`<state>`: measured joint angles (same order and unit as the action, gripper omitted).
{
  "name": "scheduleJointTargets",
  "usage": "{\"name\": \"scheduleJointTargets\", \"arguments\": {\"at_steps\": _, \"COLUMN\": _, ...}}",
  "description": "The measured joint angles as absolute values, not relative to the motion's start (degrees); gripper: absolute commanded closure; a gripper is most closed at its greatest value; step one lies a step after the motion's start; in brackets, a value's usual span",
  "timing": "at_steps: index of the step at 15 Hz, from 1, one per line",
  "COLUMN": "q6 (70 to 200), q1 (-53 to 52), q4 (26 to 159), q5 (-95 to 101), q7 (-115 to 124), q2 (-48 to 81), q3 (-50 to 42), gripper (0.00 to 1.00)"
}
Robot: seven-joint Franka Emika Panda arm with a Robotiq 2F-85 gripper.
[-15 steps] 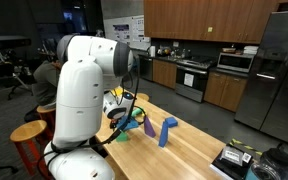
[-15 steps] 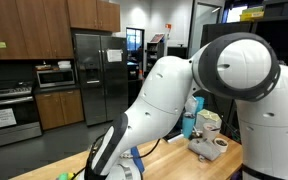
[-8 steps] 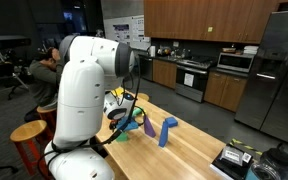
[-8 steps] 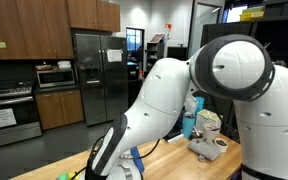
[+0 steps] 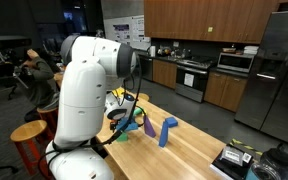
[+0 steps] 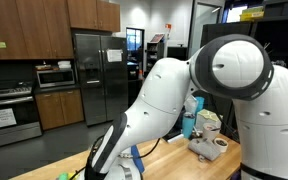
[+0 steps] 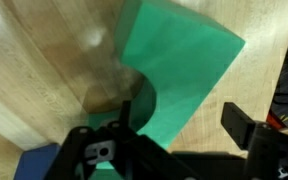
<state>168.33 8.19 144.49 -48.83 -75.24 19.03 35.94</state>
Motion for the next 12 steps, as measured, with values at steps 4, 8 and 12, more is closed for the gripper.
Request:
{"name": "scheduleJointTargets", "arguments": {"at_steps": 4, "q6": 168.27, "q1": 8.68, "q4": 144.46, "q5": -48.83, "q7": -75.59, "q2": 19.82, "q3": 36.02, "gripper": 0.74}}
{"name": "scheduleJointTargets", "arguments": {"at_steps": 8, "q6": 168.16, "q1": 8.95, "q4": 144.34, "q5": -48.83, "q7": -75.67, "q2": 20.0, "q3": 36.09, "gripper": 0.81}}
{"name": "scheduleJointTargets", "arguments": {"at_steps": 12, "q6": 162.12, "q1": 10.17, "q4": 143.35, "q5": -48.85, "q7": -75.61, "q2": 19.71, "q3": 36.34, "gripper": 0.81}}
